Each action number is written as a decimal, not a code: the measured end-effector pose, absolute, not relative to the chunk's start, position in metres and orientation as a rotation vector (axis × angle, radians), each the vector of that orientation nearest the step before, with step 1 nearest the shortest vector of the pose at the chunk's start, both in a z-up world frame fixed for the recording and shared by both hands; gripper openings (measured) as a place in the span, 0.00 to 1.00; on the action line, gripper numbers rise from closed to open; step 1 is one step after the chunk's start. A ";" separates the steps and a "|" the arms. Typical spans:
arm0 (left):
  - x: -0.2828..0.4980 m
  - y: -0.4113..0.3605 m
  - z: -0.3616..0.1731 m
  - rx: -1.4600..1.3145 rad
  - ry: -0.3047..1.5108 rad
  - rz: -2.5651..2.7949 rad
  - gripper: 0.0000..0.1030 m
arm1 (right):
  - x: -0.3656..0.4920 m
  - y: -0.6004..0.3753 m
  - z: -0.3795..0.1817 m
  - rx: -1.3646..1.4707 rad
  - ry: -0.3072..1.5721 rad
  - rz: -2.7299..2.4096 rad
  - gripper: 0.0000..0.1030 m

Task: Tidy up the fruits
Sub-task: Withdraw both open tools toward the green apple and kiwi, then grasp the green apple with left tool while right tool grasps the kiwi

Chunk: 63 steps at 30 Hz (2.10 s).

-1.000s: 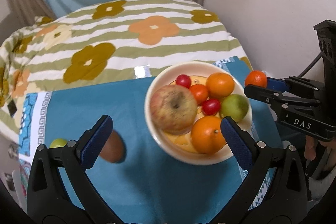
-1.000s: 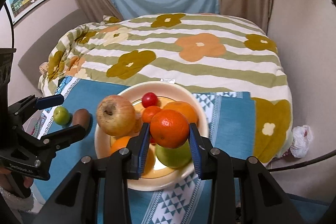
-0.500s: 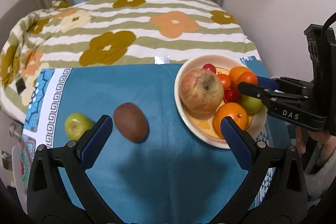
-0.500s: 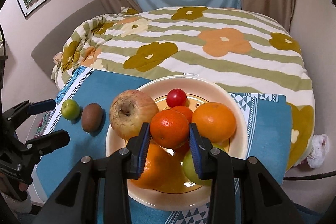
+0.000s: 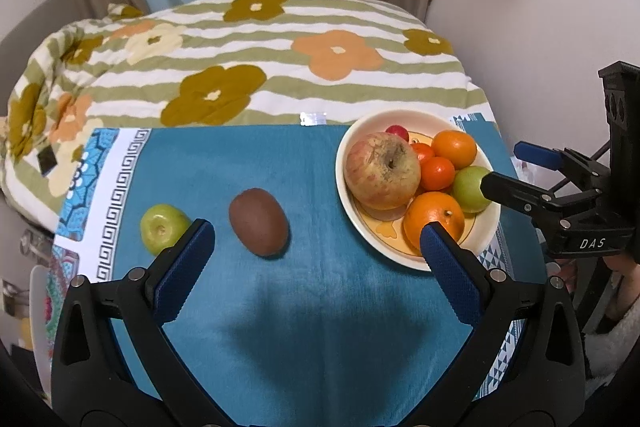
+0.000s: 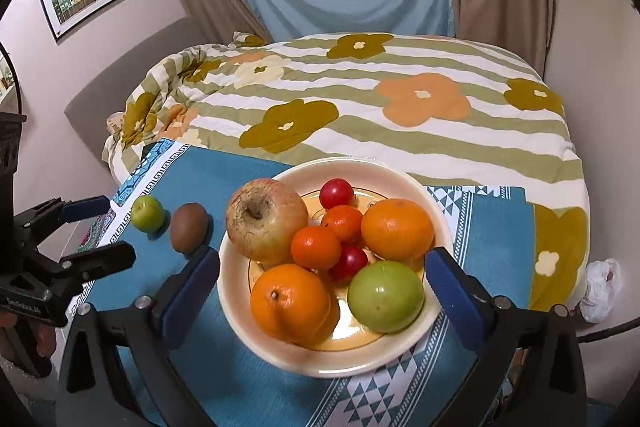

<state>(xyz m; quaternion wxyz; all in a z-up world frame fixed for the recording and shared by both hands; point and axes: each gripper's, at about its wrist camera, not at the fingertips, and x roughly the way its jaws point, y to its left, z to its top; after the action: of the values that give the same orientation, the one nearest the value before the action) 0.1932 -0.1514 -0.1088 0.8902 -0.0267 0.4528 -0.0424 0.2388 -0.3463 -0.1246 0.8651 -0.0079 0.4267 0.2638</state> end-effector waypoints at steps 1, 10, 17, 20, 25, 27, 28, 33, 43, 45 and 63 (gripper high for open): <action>0.191 -0.151 -0.106 -0.054 0.936 -0.087 1.00 | 0.237 -0.347 -0.123 -0.023 0.895 0.551 1.00; 0.166 -0.138 -0.083 -0.063 0.907 -0.046 1.00 | 0.217 -0.348 -0.100 -0.060 0.892 0.548 1.00; 0.152 -0.113 -0.077 -0.051 0.895 -0.027 1.00 | 0.201 -0.332 -0.092 -0.074 0.891 0.546 1.00; 0.151 -0.096 -0.074 -0.049 0.893 -0.038 1.00 | 0.194 -0.318 -0.086 -0.080 0.898 0.546 1.00; 0.155 -0.067 -0.072 -0.030 0.897 -0.081 1.00 | 0.186 -0.290 -0.077 -0.069 0.913 0.505 1.00; 0.158 -0.054 -0.074 -0.014 0.905 -0.105 1.00 | 0.184 -0.281 -0.075 -0.037 0.913 0.474 1.00; 0.159 -0.050 -0.074 -0.007 0.908 -0.114 1.00 | 0.184 -0.276 -0.075 -0.024 0.913 0.463 1.00; 0.169 -0.023 -0.086 0.031 0.940 -0.175 1.00 | 0.183 -0.243 -0.079 0.007 0.931 0.409 1.00; 0.194 0.008 -0.131 0.069 1.028 -0.303 1.00 | 0.189 -0.194 -0.121 0.044 1.017 0.330 1.00; 0.199 0.010 -0.142 0.080 1.046 -0.324 1.00 | 0.189 -0.188 -0.130 0.056 1.036 0.316 1.00; 0.232 -0.001 -0.211 0.130 1.100 -0.426 0.79 | 0.209 -0.170 -0.185 0.067 1.084 0.251 0.99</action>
<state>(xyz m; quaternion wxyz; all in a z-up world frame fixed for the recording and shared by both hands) 0.2319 -0.0009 -0.2113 0.8290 0.0611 0.5184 -0.2008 0.2087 -0.1700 -0.1853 0.8488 0.0318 0.5142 0.1191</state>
